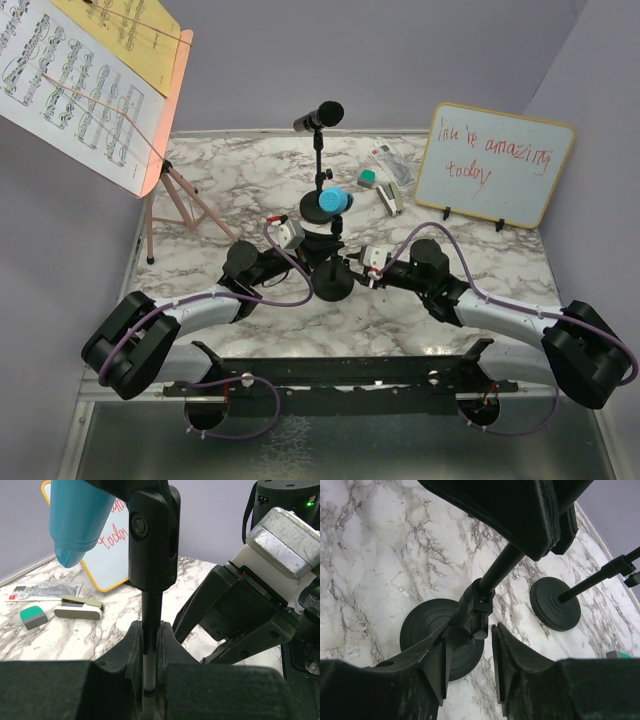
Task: Pack up the instrument practice props
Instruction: Unscrew the knob on the microphone stand.
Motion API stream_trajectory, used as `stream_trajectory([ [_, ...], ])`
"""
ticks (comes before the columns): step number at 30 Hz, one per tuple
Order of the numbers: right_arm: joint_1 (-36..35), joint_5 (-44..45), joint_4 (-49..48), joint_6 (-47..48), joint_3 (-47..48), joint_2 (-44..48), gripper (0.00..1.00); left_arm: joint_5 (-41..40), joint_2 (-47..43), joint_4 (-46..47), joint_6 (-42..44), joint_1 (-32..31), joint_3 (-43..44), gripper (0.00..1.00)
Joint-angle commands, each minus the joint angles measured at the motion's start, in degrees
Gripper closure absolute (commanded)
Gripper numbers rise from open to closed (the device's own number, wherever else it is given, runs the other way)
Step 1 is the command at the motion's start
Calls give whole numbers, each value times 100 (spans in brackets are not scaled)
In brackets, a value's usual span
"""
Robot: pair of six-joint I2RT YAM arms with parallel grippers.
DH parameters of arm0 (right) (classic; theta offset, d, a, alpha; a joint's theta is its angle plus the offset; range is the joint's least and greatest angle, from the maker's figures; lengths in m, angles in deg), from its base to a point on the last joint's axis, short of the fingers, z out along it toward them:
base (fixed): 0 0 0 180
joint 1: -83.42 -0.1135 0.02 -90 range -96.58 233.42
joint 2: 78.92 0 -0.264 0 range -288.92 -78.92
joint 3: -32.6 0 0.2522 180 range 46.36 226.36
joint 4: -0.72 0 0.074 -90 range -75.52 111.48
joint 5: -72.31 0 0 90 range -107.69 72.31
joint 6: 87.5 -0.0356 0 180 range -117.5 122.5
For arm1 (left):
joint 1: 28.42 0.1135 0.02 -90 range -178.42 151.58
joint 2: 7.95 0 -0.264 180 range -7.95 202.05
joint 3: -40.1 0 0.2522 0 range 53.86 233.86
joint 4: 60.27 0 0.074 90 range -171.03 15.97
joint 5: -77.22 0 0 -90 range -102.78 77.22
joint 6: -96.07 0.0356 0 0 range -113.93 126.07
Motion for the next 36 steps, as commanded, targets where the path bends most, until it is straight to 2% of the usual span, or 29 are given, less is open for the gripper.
stream_trajectory([
  [1, -34, 16, -175, 70, 212, -58, 56, 68, -74, 459, -7, -42, 14, 100],
  [8, -34, -151, 386, 65, 275, 168, 42, -79, -105, 307, 113, -41, 13, 100],
  [13, -34, -143, 839, 66, 275, 438, 39, -165, -122, 191, 200, -41, 4, 100],
  [19, -34, -206, 665, -50, 346, 294, 36, -141, -133, 149, 211, -47, 26, 100],
  [22, -34, -181, 450, -60, 400, 87, 40, -113, -133, 149, 195, -42, 31, 100],
  [28, -34, -35, 359, 22, 544, -206, 54, -95, -173, 124, 198, -42, 31, 100],
  [34, -34, 68, 641, 166, 602, -109, 71, -145, -193, 62, 241, -41, 24, 100],
  [36, -34, 66, 786, 182, 645, -59, 73, -164, -182, 39, 250, -46, 30, 100],
])
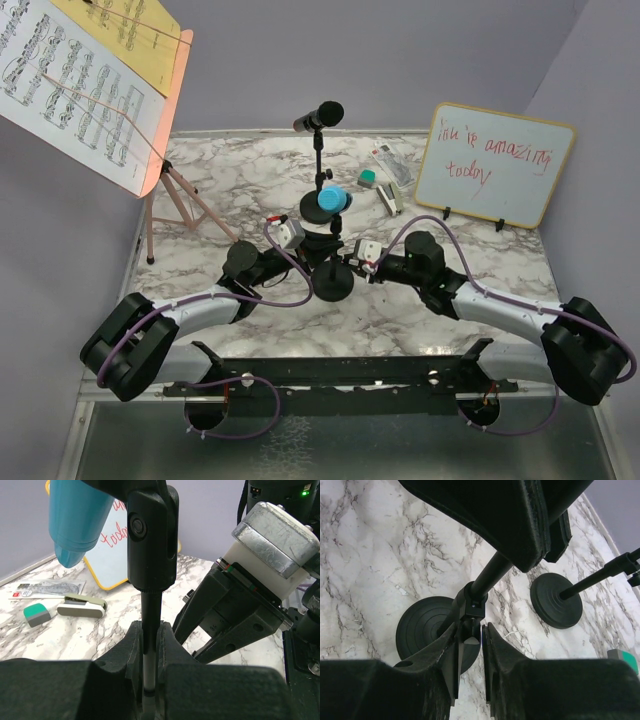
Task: Pack up the instrument practice props
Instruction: Unscrew the knob on the microphone stand.
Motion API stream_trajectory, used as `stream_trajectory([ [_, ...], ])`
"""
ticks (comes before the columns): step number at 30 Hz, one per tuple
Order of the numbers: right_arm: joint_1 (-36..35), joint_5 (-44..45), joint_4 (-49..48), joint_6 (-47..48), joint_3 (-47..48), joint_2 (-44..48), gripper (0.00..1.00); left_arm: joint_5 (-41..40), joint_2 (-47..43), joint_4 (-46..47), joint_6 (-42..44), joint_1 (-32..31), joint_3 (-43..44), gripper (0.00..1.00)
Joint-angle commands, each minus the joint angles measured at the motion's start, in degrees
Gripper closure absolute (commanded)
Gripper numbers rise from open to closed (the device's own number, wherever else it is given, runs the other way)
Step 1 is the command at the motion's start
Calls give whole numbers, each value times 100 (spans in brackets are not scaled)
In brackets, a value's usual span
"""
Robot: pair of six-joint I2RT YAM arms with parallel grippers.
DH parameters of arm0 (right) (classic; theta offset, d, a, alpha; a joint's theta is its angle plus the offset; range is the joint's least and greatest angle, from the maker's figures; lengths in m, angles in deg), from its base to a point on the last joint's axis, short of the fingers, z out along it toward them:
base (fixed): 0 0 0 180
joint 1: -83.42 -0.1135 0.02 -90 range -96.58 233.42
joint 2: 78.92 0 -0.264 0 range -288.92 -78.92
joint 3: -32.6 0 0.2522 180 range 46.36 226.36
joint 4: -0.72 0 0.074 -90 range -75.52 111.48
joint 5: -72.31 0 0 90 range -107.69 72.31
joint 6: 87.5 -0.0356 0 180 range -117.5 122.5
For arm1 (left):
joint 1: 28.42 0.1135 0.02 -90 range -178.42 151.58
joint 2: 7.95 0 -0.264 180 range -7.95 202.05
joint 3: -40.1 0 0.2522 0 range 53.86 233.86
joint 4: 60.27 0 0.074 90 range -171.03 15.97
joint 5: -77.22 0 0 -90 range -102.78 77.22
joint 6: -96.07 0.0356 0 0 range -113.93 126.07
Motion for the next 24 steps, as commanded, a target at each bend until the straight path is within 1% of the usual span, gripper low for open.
stream_trajectory([
  [1, -34, 116, 237, 98, 216, 125, 75, -73, -114, 150, 144, -39, 31, 100],
  [10, -34, 144, 522, 250, 310, 144, 99, -232, -139, 5, 176, -34, 46, 100],
  [14, -34, 289, 806, 646, 414, 131, 100, -379, -147, -139, 165, -36, 97, 100],
  [17, -62, 598, 809, 1016, 428, 168, 100, -546, -116, -227, 57, -39, 161, 100],
  [21, -385, 1467, 1010, 1991, 561, 86, 100, -835, -56, -415, -183, -37, 257, 100],
  [24, -626, 2093, 935, 2955, 560, -71, 99, -1023, -20, -521, -360, -30, 308, 100],
])
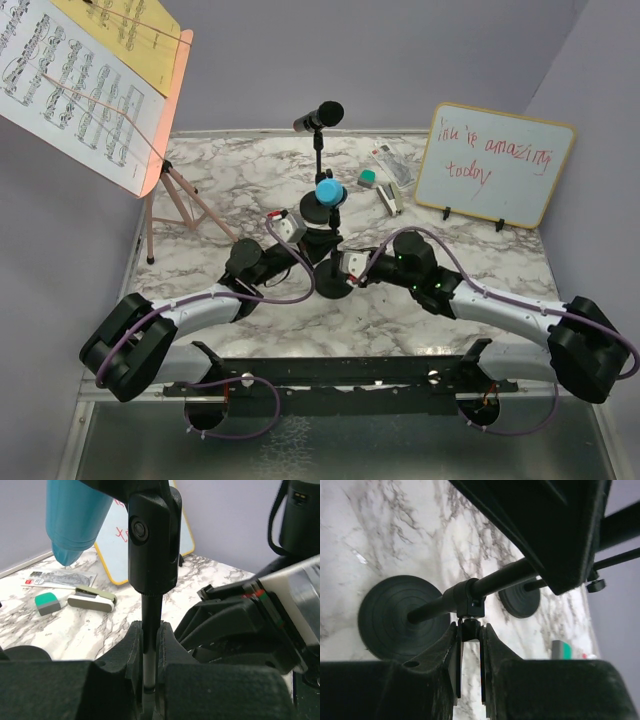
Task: Pack up the instrument practice props
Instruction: Unscrew the knob on the microphone stand.
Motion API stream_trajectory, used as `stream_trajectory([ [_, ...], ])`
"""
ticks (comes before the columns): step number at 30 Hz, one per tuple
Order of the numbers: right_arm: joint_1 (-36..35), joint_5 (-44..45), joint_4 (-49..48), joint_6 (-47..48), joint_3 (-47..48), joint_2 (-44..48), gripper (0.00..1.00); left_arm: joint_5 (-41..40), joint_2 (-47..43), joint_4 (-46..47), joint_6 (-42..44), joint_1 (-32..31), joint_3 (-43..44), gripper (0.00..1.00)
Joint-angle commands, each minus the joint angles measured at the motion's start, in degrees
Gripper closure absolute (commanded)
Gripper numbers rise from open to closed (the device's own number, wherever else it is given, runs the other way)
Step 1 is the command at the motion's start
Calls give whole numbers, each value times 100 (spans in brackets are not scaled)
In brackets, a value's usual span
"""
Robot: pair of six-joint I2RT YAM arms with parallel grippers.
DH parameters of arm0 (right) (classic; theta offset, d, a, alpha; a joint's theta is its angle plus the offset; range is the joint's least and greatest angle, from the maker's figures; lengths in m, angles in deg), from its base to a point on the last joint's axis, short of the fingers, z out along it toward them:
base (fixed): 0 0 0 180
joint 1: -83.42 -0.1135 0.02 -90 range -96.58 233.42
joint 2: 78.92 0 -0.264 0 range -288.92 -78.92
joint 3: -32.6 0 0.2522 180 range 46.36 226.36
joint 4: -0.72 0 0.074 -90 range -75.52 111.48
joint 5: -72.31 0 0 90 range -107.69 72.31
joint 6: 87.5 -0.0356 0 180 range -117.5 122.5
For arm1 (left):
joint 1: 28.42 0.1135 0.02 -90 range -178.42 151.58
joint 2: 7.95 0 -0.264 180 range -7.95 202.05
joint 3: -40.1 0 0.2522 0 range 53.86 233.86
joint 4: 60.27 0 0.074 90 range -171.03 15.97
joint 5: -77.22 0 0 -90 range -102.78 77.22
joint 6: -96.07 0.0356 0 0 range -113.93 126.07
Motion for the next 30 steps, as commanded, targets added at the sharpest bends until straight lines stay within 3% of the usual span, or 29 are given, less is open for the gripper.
stream_trajectory([
  [1, -356, 1351, -115, 1944, 127, -170, 100, -557, 13, -233, -272, 11, 214, 100],
  [10, -972, 2351, -2294, 5241, -543, -916, 99, -906, 52, -642, -294, 71, 454, 100],
  [17, -1343, 2626, -2986, 5471, -507, -1494, 100, -1008, 11, -865, -340, 192, 583, 100],
  [20, -1406, 2685, -2995, 4849, -480, -1446, 100, -945, -37, -928, -205, 222, 600, 100],
  [22, -1412, 2720, -2845, 3899, -378, -1257, 96, -864, -90, -966, -37, 230, 583, 100],
  [25, -1385, 2682, -1166, 2073, 242, -809, 62, -643, -216, -1172, 234, 240, 618, 100],
  [27, -1297, 2512, -258, 960, 626, -647, 52, -521, -289, -1231, 367, 240, 603, 100],
  [30, -1181, 1949, 373, -173, 693, -390, 38, -360, -328, -1269, 506, 240, 590, 100],
])
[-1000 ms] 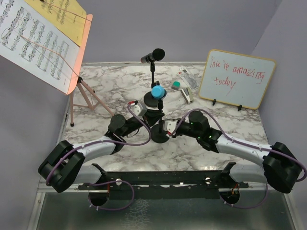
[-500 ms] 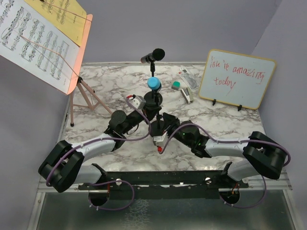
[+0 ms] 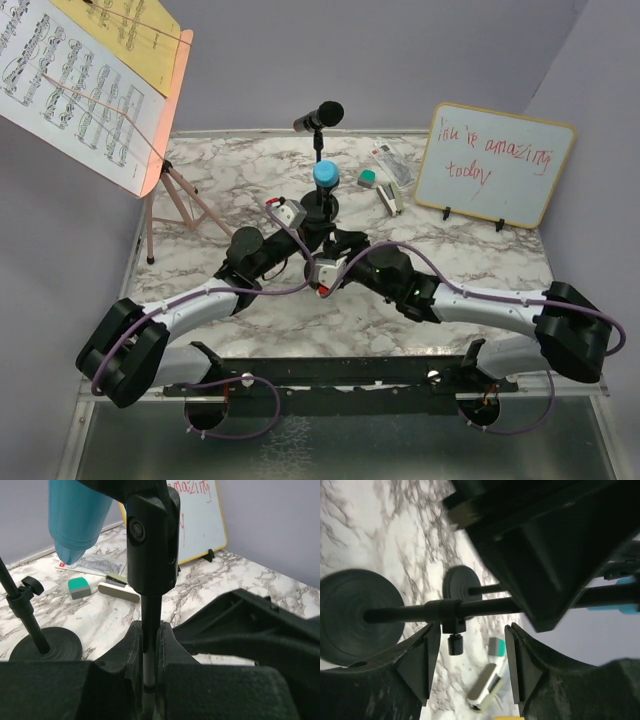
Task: Pack up the instrument practice props
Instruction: Unscrew the knob on the microphone stand.
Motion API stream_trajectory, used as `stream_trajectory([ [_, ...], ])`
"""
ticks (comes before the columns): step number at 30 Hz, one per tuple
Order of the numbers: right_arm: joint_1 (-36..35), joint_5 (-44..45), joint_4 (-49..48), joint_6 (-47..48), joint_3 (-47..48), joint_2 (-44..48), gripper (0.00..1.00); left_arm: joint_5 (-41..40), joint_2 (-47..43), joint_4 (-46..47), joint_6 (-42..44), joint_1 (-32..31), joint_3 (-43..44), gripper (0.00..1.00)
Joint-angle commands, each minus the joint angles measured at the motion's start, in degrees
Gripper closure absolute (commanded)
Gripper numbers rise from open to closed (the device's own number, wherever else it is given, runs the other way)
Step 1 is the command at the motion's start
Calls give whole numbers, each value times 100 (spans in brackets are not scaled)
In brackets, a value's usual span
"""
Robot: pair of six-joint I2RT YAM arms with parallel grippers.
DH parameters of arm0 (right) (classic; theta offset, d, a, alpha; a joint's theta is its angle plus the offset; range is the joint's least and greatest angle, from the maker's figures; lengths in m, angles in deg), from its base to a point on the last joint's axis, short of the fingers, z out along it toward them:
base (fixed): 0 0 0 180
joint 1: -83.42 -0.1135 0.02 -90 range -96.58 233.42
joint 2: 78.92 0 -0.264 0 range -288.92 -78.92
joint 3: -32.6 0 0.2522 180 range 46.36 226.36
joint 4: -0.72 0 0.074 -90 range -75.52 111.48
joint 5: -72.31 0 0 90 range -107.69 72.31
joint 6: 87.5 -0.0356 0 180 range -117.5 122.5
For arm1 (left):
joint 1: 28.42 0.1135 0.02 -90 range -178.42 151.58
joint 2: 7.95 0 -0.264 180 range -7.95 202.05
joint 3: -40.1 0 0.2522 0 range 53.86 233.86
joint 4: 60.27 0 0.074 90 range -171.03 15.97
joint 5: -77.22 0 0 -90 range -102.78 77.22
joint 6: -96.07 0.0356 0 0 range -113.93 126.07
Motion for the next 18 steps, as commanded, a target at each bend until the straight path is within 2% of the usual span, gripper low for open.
stream_trajectory([
  [1, 140, -854, 1371, -2578, 301, 500, 34, 308, -195, -215, 420, 48, 126, 100],
  [4, 419, -1433, 1659, -3813, 321, 775, 28, 442, -186, -233, 482, 48, 124, 100],
  [9, 964, -1498, 1831, -6113, 400, 1078, 16, 671, -193, -227, 566, 48, 86, 100],
  [13, 1736, -1850, 1996, -8001, 511, 1092, 14, 773, -308, -225, 674, 48, -40, 100],
  [16, 2359, -2829, 1505, -9540, 253, 1060, 15, 915, -395, -225, 769, 48, -151, 100],
  [18, 2494, -3152, 932, -10336, 12, 1003, 15, 962, -444, -225, 812, 52, -217, 100],
])
